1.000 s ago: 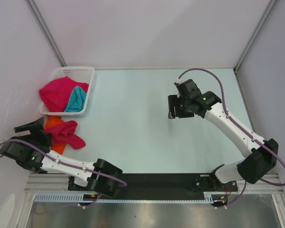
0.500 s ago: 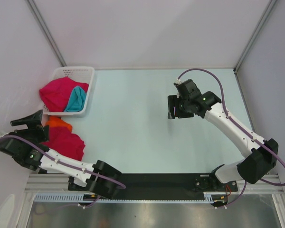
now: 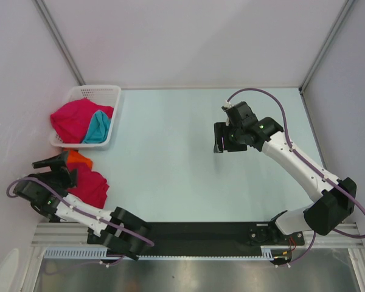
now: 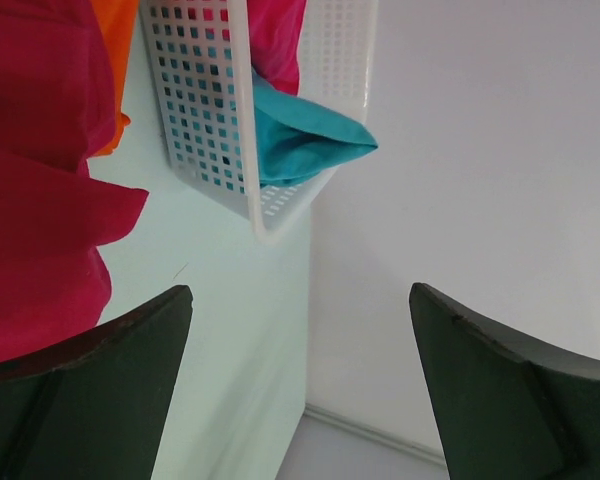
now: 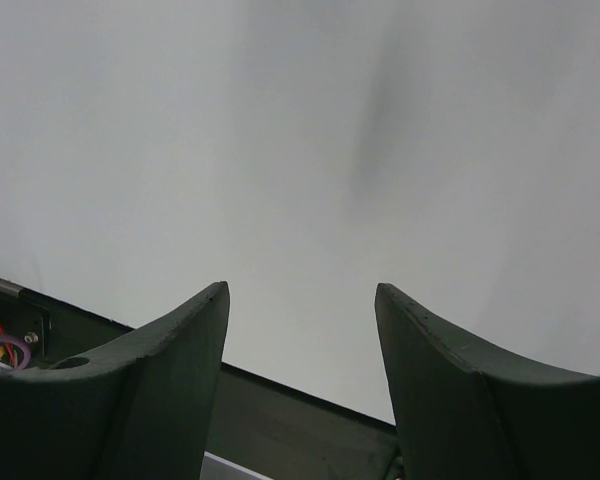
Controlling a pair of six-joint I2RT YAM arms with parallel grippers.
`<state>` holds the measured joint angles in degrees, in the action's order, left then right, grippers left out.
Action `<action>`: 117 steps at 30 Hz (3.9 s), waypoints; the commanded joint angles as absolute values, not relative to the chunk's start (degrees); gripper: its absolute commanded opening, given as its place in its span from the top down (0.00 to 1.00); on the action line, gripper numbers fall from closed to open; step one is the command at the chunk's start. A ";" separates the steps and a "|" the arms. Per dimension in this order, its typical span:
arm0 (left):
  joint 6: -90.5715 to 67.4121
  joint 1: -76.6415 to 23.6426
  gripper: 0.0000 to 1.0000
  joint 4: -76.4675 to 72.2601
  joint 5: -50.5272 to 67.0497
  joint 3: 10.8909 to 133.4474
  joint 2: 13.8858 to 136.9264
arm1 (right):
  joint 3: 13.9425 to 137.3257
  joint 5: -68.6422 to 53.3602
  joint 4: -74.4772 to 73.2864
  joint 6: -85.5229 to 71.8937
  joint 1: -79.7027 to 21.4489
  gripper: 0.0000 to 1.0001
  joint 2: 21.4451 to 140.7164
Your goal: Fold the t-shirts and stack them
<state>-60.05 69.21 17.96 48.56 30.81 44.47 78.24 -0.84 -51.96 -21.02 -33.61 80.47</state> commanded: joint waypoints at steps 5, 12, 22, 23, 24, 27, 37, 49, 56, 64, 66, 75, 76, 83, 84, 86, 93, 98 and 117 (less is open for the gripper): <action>-53.88 57.58 0.05 15.73 43.69 34.62 54.40 | 77.43 -1.85 -50.45 -22.76 -35.24 0.35 79.37; -44.30 54.58 0.00 23.37 30.86 41.39 56.07 | 78.31 -1.58 -50.45 -22.94 -35.42 0.35 80.24; -35.52 50.11 0.01 30.48 18.30 47.89 58.45 | 79.54 -1.32 -50.27 -23.64 -36.91 0.35 83.06; -33.59 49.14 0.01 31.19 17.06 49.47 59.32 | 79.63 -1.32 -50.19 -23.64 -37.00 0.35 83.32; -32.62 48.26 0.01 31.90 14.35 50.27 60.02 | 79.54 -1.23 -50.19 -23.64 -37.09 0.35 83.41; -29.63 45.27 0.00 34.10 12.22 52.21 64.24 | 79.37 -1.23 -50.01 -23.91 -37.44 0.35 83.85; -24.61 37.98 0.00 36.91 3.79 53.87 70.75 | 79.10 -1.32 -49.31 -24.08 -37.97 0.36 85.16; -24.78 36.30 0.73 36.56 3.60 53.26 71.19 | 78.49 -1.23 -48.78 -24.17 -38.14 0.36 86.22; -24.96 36.30 0.69 36.47 4.39 53.09 71.02 | 77.61 -1.23 -48.78 -23.91 -37.62 0.36 85.78; -23.29 36.30 0.31 38.67 2.20 54.93 70.58 | 76.91 -1.84 -48.25 -23.82 -37.18 0.36 85.69; -22.94 36.30 0.31 39.11 1.67 54.76 70.49 | 76.64 -2.02 -48.08 -23.82 -37.26 0.36 85.78; -19.60 36.21 0.49 39.20 0.18 51.42 71.80 | 74.45 -3.25 -45.79 -25.31 -38.23 0.36 86.57; -19.34 36.30 0.61 39.20 0.26 51.42 72.15 | 74.36 -3.16 -45.70 -25.49 -38.58 0.36 86.57; -18.63 36.21 0.86 39.11 1.14 51.33 73.21 | 74.44 -2.99 -45.61 -25.84 -38.94 0.37 86.66; -18.55 36.21 0.90 39.02 1.06 51.33 73.21 | 74.53 -2.90 -45.62 -25.75 -38.85 0.37 86.57; -18.81 36.30 1.00 38.94 0.71 51.68 72.86 | 74.62 -2.90 -45.79 -25.75 -38.94 0.37 86.66; -20.13 36.30 1.00 40.25 -1.93 58.70 76.37 | 76.46 -2.20 -46.76 -25.49 -39.02 0.37 87.10; -20.74 36.30 1.00 42.27 -2.99 66.25 80.24 | 78.74 -2.02 -47.28 -25.23 -39.11 0.37 87.98; -22.67 41.40 1.00 42.89 -10.28 74.26 86.13 | 87.79 -2.90 -49.30 -22.76 -38.41 0.37 95.36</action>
<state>-21.43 39.75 44.45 -7.55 69.69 85.82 83.44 -2.48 -48.58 -24.10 -38.61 93.97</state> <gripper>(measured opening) 0.007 0.632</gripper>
